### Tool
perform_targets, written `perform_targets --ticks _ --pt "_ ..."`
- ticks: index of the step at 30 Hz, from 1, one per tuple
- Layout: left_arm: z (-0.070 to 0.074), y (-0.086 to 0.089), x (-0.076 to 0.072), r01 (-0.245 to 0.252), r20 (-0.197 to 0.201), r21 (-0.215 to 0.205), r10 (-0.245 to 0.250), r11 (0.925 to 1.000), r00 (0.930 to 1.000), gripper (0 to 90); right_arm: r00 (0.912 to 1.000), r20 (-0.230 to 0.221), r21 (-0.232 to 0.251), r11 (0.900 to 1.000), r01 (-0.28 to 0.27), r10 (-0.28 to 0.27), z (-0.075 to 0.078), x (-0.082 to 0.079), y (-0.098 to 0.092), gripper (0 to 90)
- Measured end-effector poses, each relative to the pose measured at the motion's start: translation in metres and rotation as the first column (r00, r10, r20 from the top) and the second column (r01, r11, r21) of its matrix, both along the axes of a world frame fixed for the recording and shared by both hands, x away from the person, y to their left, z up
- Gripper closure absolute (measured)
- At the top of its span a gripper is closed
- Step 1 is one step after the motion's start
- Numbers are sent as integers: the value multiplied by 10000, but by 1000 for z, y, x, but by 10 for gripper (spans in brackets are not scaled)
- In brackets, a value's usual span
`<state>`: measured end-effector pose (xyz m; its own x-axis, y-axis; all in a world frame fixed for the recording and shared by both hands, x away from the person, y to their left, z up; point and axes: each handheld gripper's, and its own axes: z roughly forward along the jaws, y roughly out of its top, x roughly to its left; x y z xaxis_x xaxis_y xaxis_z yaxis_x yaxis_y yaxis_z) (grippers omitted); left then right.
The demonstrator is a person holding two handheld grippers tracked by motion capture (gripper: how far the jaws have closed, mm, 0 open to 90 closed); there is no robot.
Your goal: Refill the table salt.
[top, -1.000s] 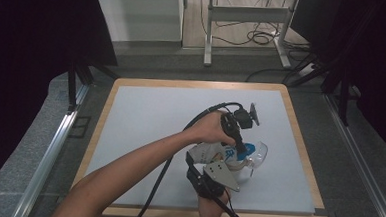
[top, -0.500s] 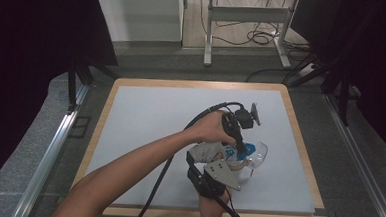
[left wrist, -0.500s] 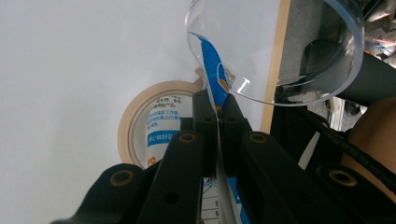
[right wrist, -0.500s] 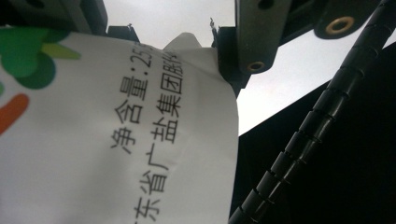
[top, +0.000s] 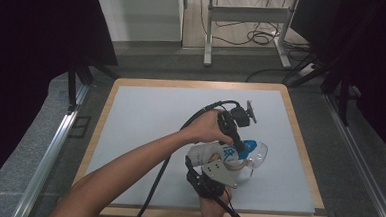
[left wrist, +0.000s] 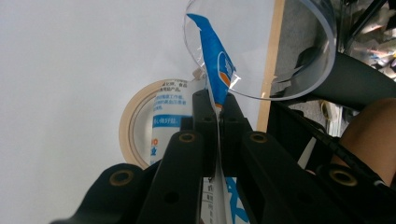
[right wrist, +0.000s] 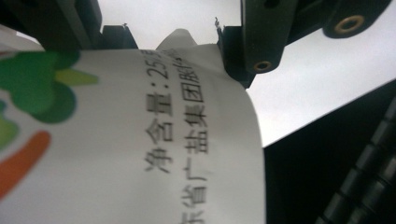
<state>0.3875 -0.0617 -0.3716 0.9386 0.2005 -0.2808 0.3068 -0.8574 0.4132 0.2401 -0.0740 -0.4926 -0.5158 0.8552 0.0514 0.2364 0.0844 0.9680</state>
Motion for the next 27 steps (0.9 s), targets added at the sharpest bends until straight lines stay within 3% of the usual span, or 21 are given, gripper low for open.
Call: perform_targets --ticks 13,19,27 --pt "7 27 -5 -425 35 -717 429 9965 9991 890 9984 -557 -672 9977 -5 -32 -17 2 -5 489" --pt "3 33 -4 -609 65 -856 617 9945 9981 887 9960 -886 -839 9965 -5 -70 -23 4 -8 470" --pt "1 48 -5 -750 26 -1348 761 9880 9971 885 9918 -1271 -1161 9932 -50 -99 -27 6 -12 418"
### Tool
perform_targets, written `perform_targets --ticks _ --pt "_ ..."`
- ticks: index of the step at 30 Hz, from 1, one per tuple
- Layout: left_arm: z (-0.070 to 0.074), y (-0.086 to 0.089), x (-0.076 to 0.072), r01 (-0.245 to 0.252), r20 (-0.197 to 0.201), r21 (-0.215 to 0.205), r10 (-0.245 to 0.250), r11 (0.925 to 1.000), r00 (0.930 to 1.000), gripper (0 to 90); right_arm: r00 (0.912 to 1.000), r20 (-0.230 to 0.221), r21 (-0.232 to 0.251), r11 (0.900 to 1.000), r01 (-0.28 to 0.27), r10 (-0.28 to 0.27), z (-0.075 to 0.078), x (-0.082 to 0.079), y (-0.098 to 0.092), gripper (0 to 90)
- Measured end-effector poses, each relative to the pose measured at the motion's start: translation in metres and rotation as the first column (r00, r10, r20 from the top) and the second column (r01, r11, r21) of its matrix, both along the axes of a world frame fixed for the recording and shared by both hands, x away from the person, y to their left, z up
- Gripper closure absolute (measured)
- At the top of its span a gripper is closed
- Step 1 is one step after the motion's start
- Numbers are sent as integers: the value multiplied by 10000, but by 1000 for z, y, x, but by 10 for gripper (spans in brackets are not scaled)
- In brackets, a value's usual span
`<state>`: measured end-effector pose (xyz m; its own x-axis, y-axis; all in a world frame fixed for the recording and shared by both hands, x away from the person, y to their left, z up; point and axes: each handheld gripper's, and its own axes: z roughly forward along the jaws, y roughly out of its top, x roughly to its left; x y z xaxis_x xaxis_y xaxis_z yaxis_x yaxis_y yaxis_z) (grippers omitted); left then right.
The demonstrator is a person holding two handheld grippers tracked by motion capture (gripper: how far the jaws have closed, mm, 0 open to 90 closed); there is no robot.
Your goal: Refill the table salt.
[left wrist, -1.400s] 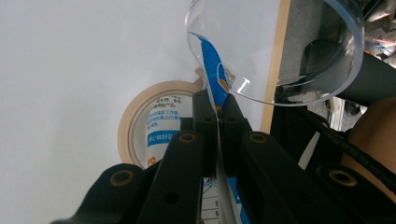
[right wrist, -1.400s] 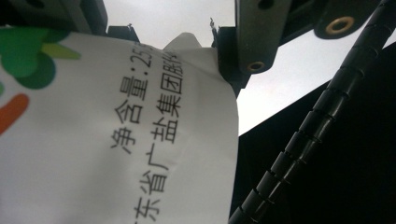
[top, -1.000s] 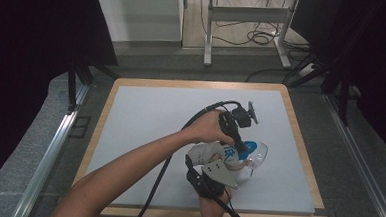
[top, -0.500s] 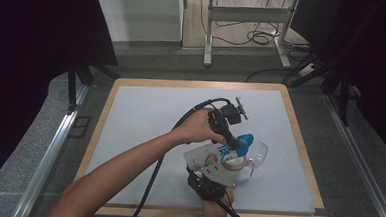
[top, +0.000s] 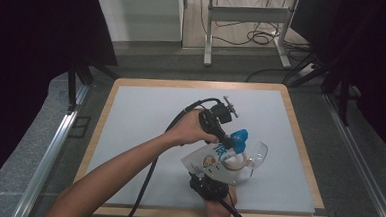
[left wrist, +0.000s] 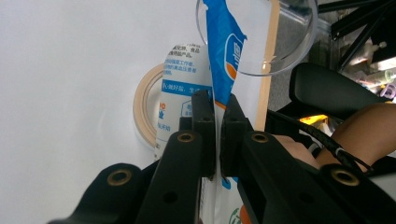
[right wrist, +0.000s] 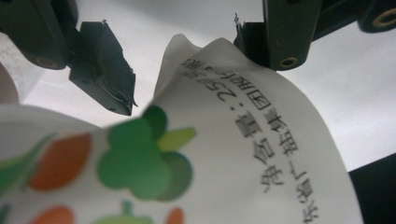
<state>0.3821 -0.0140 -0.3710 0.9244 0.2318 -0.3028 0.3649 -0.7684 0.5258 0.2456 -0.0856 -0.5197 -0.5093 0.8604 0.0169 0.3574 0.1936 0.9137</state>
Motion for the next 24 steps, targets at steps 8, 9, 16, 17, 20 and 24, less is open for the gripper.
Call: perform_targets --ticks 8,9,16,17,20,24 --pt "5 21 -4 -289 110 -732 298 9969 9995 885 9999 -42 -273 9996 101 -102 -2 1 -7 412" --pt "4 25 -4 -333 174 -814 349 9961 9992 885 9998 -141 -209 9997 121 -124 -3 1 -7 410" --pt "1 56 -3 -978 371 -1480 1043 9841 9938 890 9993 -344 -404 9990 -183 169 -5 2 -11 353" --pt "1 61 -2 -1051 389 -1588 1125 9817 9929 891 9989 -418 -398 9989 -240 223 -5 1 -12 351" --pt "0 74 -1 -1366 400 -1980 1472 9706 9883 892 9979 -471 -360 9983 -458 441 -6 0 -13 343" --pt "0 94 1 -1791 436 -2470 1956 9523 9797 893 9973 -394 -352 9973 -641 627 -6 -3 -16 332"
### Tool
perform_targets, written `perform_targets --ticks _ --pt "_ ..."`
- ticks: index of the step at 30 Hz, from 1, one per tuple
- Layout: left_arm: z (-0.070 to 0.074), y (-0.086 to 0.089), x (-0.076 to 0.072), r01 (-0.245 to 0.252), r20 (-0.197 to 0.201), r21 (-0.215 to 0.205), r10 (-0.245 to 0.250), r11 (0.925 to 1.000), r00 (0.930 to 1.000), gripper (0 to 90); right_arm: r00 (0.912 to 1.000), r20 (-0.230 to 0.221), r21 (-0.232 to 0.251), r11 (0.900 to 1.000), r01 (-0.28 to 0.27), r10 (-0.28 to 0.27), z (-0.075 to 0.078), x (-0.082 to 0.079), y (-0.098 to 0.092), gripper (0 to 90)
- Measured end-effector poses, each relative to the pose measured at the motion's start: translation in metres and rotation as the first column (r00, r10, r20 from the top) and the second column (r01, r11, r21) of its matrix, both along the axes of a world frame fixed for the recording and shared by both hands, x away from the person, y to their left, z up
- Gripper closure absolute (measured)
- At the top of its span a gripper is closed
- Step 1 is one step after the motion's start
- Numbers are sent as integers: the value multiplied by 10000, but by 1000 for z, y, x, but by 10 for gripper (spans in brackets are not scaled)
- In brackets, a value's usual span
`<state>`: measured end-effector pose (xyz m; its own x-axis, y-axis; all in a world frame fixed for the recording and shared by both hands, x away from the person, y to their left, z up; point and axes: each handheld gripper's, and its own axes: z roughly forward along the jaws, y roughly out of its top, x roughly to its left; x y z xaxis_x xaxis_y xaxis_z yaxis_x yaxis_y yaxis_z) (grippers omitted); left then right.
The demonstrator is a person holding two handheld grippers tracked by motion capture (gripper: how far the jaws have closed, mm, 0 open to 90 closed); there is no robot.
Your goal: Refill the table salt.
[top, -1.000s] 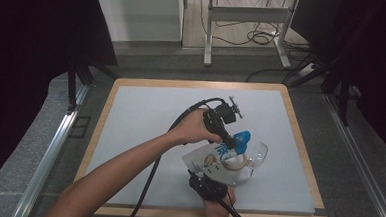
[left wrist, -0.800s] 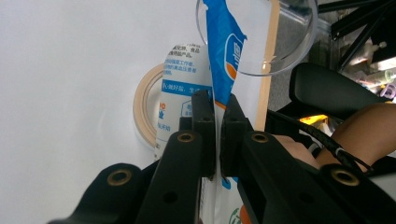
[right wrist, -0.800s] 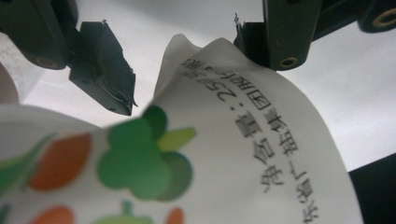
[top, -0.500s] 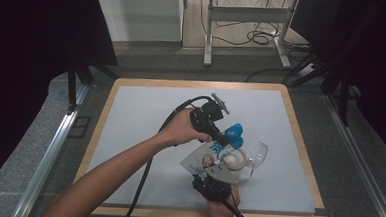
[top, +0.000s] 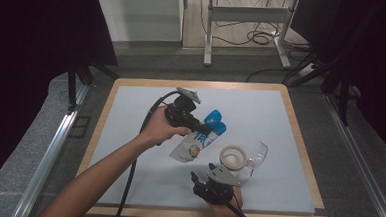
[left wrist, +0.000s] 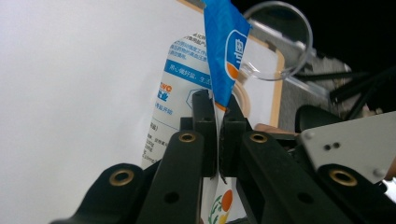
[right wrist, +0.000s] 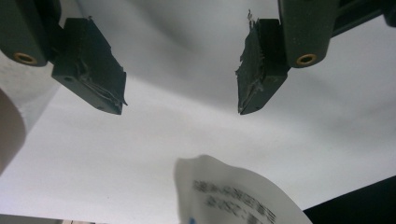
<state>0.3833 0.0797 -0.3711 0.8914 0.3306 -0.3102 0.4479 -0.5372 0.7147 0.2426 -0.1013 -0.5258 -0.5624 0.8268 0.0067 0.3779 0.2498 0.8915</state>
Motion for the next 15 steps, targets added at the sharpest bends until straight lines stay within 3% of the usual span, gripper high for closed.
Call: perform_targets --ticks 2,3,4,7,11,12,13,15 --pt "-1 12 2 -407 53 -383 410 9984 9991 893 10000 24 73 10000 -65 64 1 -2 -2 329" --pt "-1 12 2 -407 53 -383 410 9984 9991 893 9999 -2 138 9998 -122 122 2 -3 -4 328" --pt "-4 27 5 -849 221 -639 865 9943 9960 893 9998 18 212 9996 -177 176 2 -5 -5 327" --pt "-11 45 10 -1506 344 -878 1541 9847 9875 892 9995 96 266 9992 -303 301 3 -11 -9 327" --pt "-23 72 19 -2563 630 -892 2622 9625 9630 892 9987 263 447 9980 -445 434 5 -19 -20 327" --pt "-27 83 23 -2917 629 -950 2982 9518 9524 892 9984 304 461 9977 -495 481 6 -21 -23 327" --pt "-30 88 25 -3058 617 -981 3125 9470 9479 892 9984 307 574 9972 -482 465 7 -25 -31 327" --pt "-35 100 29 -3502 692 -1000 3576 9313 9313 892 9986 321 720 9965 -431 409 9 -28 -41 327"
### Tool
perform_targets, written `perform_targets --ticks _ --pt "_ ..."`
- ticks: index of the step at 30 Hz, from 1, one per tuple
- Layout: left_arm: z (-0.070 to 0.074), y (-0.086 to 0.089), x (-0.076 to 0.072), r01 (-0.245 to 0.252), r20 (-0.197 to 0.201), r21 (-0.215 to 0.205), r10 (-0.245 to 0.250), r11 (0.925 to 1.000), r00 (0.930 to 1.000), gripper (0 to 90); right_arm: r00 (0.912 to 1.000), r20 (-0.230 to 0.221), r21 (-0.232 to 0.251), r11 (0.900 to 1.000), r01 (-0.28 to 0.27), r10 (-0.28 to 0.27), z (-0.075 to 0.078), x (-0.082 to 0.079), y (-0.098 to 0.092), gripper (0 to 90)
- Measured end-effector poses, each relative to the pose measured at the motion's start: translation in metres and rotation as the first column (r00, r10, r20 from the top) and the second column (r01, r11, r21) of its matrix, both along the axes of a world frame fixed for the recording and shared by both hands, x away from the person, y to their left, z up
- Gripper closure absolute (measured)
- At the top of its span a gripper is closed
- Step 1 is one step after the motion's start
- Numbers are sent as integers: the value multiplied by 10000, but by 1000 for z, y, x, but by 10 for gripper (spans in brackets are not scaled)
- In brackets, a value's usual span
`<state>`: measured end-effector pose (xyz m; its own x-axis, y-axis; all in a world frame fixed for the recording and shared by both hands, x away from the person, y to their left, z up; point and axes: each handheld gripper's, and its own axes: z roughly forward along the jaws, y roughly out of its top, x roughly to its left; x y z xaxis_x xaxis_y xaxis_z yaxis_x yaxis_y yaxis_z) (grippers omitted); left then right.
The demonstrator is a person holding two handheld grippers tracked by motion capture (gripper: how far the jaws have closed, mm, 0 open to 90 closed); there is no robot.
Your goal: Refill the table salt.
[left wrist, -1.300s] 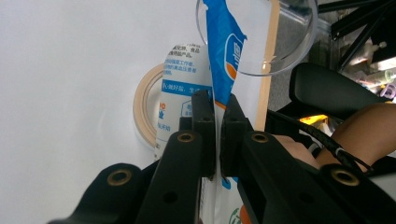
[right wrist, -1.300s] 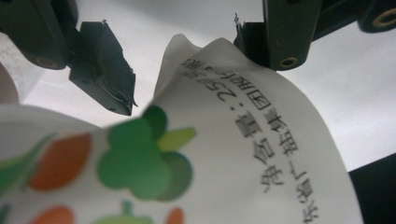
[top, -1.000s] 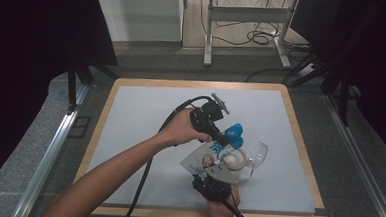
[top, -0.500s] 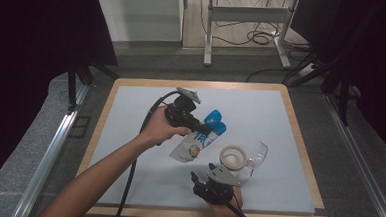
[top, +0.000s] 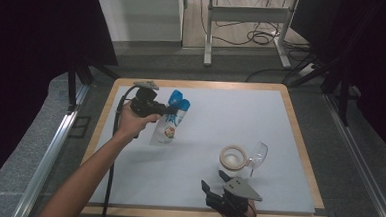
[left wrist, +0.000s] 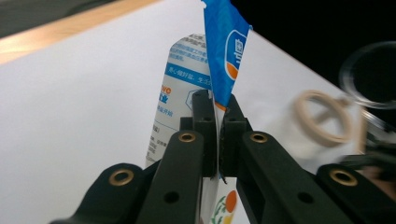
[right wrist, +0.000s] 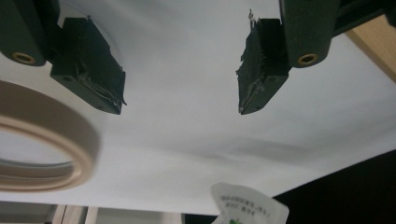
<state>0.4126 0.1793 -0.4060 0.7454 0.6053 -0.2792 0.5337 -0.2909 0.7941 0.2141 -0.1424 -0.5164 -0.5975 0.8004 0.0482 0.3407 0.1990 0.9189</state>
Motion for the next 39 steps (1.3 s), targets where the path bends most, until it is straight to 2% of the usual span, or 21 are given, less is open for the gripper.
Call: perform_targets --ticks 4,8,10,13,14,16,20,23,24,25,26,27,29,31,35,39 --pt "-9 19 7 -647 238 -92 649 9979 9976 892 9993 362 167 9998 110 -116 6 -9 -23 328" --pt "-21 32 13 -1199 328 -259 1208 9924 9921 892 9985 464 384 9989 266 -284 9 -12 -41 329" --pt "-27 39 15 -1558 335 -374 1570 9871 9870 892 9983 449 533 9980 352 -376 10 -13 -48 332" --pt "-33 52 14 -2033 597 -510 2061 9778 9767 892 9980 486 702 9968 371 -406 9 -13 -58 331" --pt "-34 55 14 -2089 617 -570 2123 9763 9753 892 9979 487 755 9964 387 -424 9 -13 -61 332" --pt "-38 63 10 -2310 821 -443 2339 9720 9688 892 9977 503 779 9961 410 -450 9 -12 -66 332" --pt "-45 73 1 -2455 1015 -568 2502 9677 9629 890 9961 515 926 9935 660 -710 10 -9 -76 332" --pt "-58 80 -7 -2570 1051 -524 2613 9650 9595 887 9946 571 974 9919 813 -871 12 -8 -82 332" --pt "-61 82 -9 -2574 1115 -638 2632 9642 9583 887 9941 571 1000 9912 867 -927 12 -8 -84 332" --pt "-63 88 -15 -2597 1046 -1004 2698 9605 9572 886 9937 574 1011 9908 902 -964 12 -8 -85 332" --pt "-63 89 -17 -2625 1057 -1059 2733 9591 9561 883 9928 612 1006 9902 968 -1033 13 -8 -87 331" --pt "-63 92 -22 -2622 1192 -1003 2733 9598 9545 881 9923 627 1033 9896 996 -1064 13 -8 -88 331" --pt "-63 94 -31 -2519 1298 -975 2632 9628 9560 869 9916 656 1043 9890 1045 -1117 14 -8 -91 332" --pt "-64 94 -42 -2414 1562 -740 2503 9676 9555 865 9900 693 1062 9876 1154 -1232 15 -8 -94 332" --pt "-67 95 -55 -2313 1631 -701 2399 9704 9570 853 9858 769 1166 9833 1401 -1496 17 -6 -103 332" --pt "-71 95 -62 -2247 1722 -604 2319 9726 9574 835 9816 831 1248 9790 1609 -1719 20 -5 -109 331"
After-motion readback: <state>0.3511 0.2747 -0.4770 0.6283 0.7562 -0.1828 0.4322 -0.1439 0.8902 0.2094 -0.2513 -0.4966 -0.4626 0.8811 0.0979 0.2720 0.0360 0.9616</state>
